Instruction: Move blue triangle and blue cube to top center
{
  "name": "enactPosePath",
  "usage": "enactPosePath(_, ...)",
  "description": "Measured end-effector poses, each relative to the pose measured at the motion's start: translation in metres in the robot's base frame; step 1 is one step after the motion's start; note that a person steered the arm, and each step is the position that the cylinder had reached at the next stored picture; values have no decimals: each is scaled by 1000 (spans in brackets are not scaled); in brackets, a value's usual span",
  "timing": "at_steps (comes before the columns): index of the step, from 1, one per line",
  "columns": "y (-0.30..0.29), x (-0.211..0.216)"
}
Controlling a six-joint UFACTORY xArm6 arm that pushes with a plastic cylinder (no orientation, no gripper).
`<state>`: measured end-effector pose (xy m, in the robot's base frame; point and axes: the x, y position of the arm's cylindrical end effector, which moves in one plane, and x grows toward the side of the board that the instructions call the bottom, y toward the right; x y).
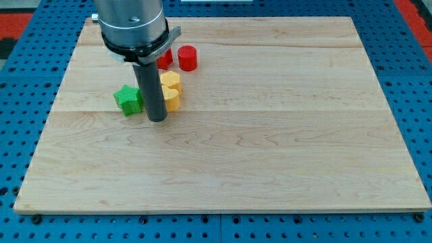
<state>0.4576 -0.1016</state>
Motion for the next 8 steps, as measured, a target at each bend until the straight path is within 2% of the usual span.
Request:
enactPosePath(2,3,3)
enactPosePath(3,8,45)
enactPosePath(4,-36,27)
enactPosePath(5,-109,6)
enactPosePath(7,-181,-19)
enactPosePath(8,-203,-72)
